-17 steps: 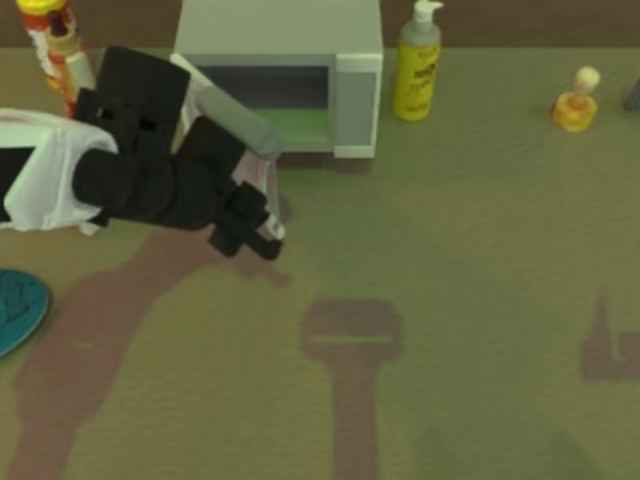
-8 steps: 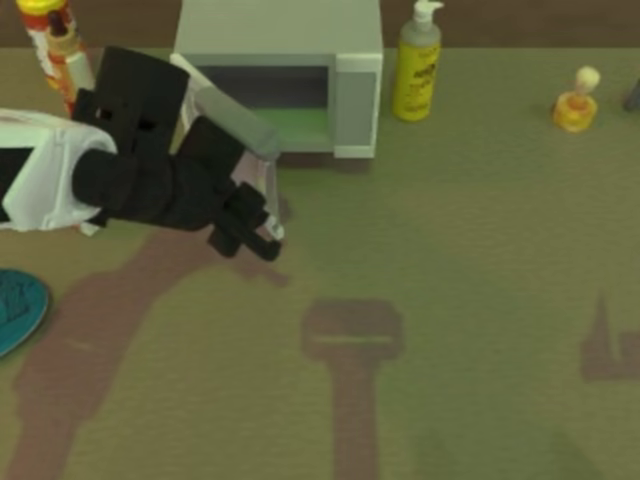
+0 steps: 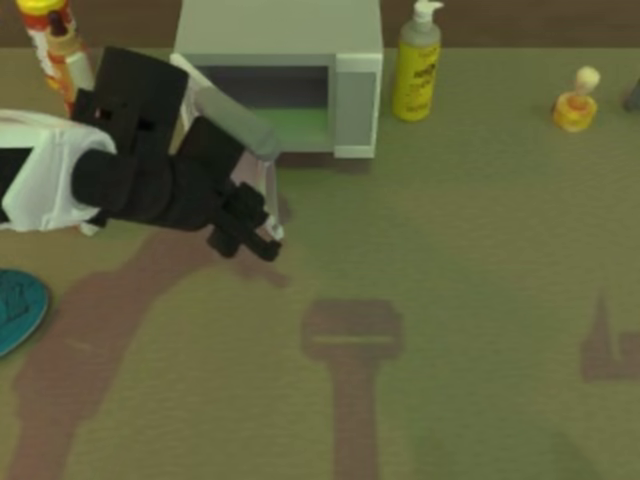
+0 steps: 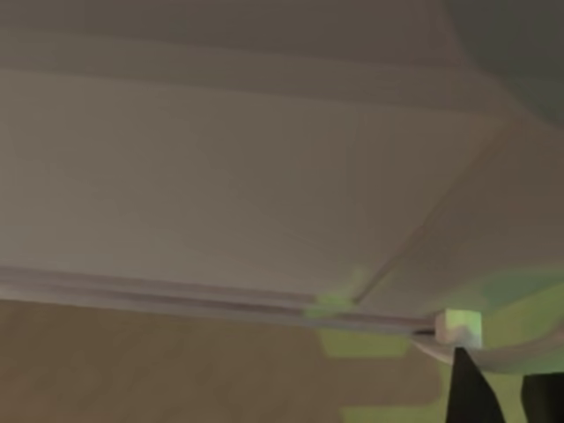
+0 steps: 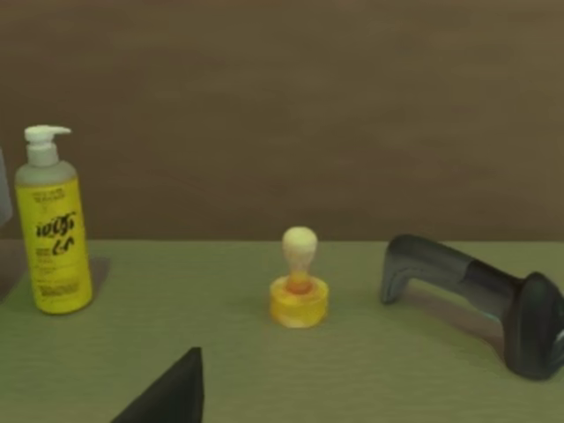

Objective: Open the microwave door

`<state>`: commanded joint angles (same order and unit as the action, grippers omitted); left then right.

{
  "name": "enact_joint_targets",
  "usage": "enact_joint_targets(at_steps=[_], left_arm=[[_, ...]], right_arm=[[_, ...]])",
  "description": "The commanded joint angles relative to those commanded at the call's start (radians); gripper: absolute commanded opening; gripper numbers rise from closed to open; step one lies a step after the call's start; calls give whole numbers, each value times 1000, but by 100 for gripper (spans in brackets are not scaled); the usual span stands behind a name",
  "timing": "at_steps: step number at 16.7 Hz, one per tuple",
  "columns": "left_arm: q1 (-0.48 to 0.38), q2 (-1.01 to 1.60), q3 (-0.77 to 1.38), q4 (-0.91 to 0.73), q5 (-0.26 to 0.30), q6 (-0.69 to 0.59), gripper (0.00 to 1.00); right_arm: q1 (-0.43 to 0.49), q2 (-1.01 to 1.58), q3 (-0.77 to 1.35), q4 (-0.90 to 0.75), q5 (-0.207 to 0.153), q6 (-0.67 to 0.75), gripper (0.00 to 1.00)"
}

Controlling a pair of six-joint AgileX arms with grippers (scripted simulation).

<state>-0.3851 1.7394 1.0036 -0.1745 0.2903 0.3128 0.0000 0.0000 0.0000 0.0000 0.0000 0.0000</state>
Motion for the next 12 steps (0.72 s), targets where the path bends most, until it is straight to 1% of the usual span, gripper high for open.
enact_joint_targets(at_steps=[7, 9, 12], left_arm=[[0, 0, 0, 0, 0, 0, 0], [-5, 0, -3, -2, 9, -2, 0], [10, -4, -4, -10, 25, 28, 0]], right_arm=[[0, 0, 0, 0, 0, 0, 100], [0, 0, 0, 0, 0, 0, 100], [0, 0, 0, 0, 0, 0, 100]])
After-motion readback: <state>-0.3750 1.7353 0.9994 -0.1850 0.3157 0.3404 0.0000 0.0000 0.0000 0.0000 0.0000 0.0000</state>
